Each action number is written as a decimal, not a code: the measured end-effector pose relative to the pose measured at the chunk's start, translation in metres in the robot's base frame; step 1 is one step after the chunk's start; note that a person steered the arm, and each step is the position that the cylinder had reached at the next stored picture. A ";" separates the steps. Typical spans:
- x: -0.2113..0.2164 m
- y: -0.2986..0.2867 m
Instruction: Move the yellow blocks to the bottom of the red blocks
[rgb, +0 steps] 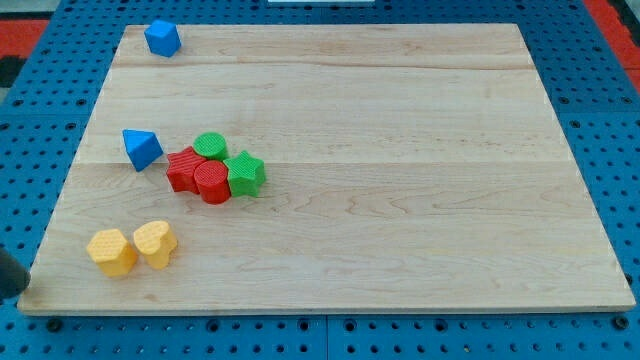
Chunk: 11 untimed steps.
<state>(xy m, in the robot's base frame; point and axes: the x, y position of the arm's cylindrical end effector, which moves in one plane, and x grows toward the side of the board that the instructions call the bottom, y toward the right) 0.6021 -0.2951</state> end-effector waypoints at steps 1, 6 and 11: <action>0.002 0.015; -0.010 0.068; -0.047 0.082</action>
